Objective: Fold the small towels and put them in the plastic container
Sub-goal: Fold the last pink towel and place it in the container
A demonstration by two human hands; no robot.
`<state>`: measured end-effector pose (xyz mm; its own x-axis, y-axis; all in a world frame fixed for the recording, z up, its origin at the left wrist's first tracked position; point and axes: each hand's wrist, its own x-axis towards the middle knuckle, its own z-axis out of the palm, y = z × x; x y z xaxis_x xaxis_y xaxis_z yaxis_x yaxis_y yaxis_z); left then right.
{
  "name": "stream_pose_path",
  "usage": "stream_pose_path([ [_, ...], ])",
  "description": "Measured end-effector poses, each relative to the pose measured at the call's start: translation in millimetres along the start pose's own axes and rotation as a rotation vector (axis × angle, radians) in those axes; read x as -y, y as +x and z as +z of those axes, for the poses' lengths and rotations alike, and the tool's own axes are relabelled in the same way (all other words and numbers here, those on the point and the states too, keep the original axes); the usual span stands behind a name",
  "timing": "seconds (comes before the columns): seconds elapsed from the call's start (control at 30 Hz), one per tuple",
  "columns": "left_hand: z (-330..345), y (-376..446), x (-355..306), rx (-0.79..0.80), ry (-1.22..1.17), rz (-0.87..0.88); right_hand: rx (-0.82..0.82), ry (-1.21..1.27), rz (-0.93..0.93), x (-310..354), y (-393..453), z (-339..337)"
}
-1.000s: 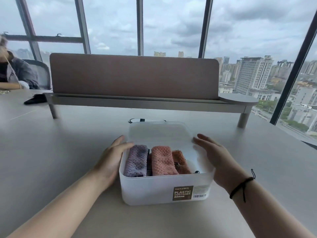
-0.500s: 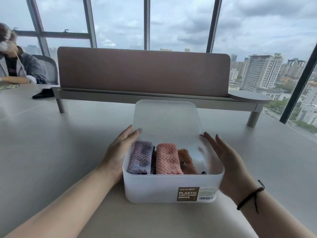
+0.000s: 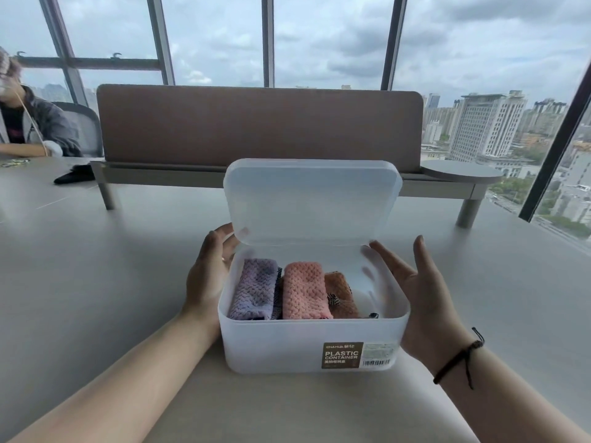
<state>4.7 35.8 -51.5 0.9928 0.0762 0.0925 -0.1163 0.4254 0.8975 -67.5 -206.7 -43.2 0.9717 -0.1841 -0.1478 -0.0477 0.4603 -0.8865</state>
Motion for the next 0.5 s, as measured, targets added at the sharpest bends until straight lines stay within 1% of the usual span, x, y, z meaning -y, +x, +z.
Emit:
stream_pose_path([
  [0.13, -5.3, -1.6, 0.2, -0.058, -0.048, -0.037, 0.051, 0.088, 0.019, -0.1, -3.9, -2.8],
  [0.2, -6.8, -3.0, 0.2, -0.031, -0.058, -0.061, 0.054, 0.124, 0.047, 0.1, -5.5, -4.0],
  [0.27, -6.4, -3.6, -0.5, 0.005, -0.123, -0.092, 0.051, 0.134, 0.043, 0.5, -8.3, -3.6],
  [0.4, -3.8, -7.9, -3.3, 0.032, -0.15, -0.131, 0.175, 0.035, -0.015, -2.8, -10.8, -2.9],
  [0.5, -6.1, -10.3, -3.3, 0.078, -0.042, -0.114, 0.213, -0.021, -0.069, -3.3, -11.1, -5.0],
])
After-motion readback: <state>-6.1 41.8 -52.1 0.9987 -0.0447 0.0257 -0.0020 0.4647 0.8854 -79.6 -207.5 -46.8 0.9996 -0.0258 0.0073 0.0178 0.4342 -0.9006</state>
